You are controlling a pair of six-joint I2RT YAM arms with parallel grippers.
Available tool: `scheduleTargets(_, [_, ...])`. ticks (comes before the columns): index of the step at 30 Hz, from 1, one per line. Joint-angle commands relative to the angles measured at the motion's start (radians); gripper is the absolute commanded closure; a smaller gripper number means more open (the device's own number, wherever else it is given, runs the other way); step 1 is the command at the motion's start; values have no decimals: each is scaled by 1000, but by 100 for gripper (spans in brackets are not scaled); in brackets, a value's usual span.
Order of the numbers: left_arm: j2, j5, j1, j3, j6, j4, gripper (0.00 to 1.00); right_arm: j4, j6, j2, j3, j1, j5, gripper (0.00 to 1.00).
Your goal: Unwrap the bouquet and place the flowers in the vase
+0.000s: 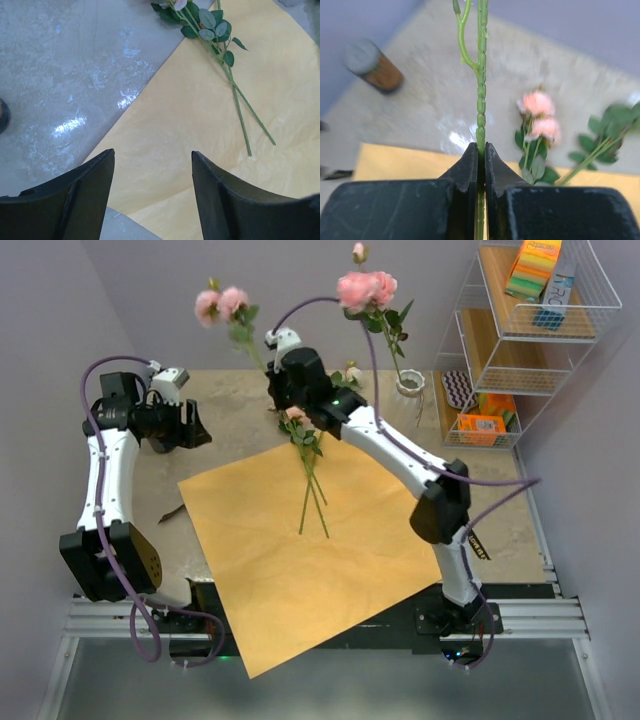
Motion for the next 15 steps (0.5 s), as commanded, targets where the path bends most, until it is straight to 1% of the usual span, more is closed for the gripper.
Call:
scheduleTargets(1, [-23, 52, 7, -14, 26, -12, 33, 279, -182, -277, -102, 15, -107, 100])
scheduleTargets(2, [-25, 44, 5, -26, 26, -5, 33, 310, -190, -312, -161, 16, -116, 100])
scheduleTargets(3, [-22, 40, 7, -39, 28, 1, 33, 343, -244, -396, -194, 18, -124, 100])
scheduleTargets(4, [-20, 40, 7, -42, 30, 1, 34, 427, -260, -439, -228, 21, -133, 100])
scheduleTargets(5, [-17, 40, 8, -46, 31, 1, 34, 470, -272, -479, -287, 22, -153, 100])
scheduleTargets(6, [-16, 41, 7, -57, 31, 6, 34, 504, -298, -553, -300, 27, -155, 100])
scheduleTargets(7, [-13, 46, 8, -62, 31, 11, 34, 540, -312, -578, -303, 33, -150, 100])
scheduleTargets(12, [1, 57, 7, -71, 36, 18, 34, 543, -386, -664, -213, 35, -110, 100])
scheduleTargets(15, [4, 61, 7, -75, 40, 18, 34, 610, -429, -736, -228, 35, -52, 100])
